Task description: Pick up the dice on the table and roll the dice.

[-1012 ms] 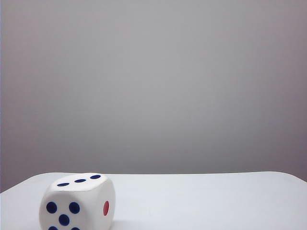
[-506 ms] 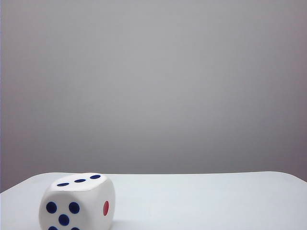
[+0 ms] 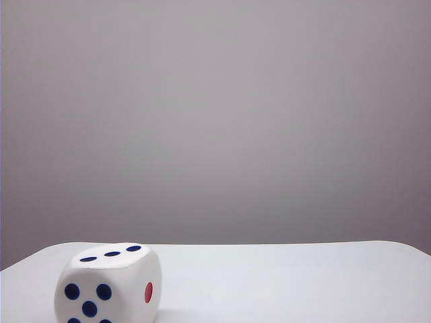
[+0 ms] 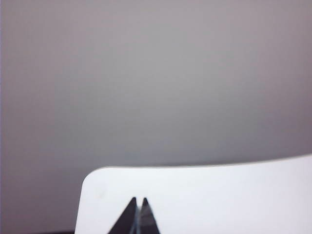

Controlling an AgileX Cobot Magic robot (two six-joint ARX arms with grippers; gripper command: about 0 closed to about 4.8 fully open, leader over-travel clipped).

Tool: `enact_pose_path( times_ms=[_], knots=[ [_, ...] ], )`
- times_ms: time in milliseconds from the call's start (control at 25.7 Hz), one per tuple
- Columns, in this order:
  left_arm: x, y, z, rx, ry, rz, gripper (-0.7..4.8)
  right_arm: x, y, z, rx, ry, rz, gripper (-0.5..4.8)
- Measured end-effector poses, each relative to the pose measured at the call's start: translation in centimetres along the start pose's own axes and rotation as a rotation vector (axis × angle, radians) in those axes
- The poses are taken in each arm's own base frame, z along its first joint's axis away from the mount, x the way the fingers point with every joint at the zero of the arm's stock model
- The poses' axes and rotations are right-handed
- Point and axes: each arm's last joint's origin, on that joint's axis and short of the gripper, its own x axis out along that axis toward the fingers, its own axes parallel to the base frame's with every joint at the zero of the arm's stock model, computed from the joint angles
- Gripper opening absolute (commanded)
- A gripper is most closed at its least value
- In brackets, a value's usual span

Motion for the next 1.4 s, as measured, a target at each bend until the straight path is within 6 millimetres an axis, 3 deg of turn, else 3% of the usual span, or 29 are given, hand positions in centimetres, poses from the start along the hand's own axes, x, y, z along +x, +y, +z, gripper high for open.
enact_pose_path(
  times_ms=[389,1401],
  knots=[
    [-0.1,0.3,-1.8,-0.006,0.175,0.095,-0.05,-0.2,-0.2,-1.7,-0.029,0.181,-0.019,0.0],
    [-0.2,0.3,-2.1,-0.022,0.206,0.121,-0.05,-0.2,-0.1,-1.8,0.0,0.189,0.008,0.01]
  ],
)
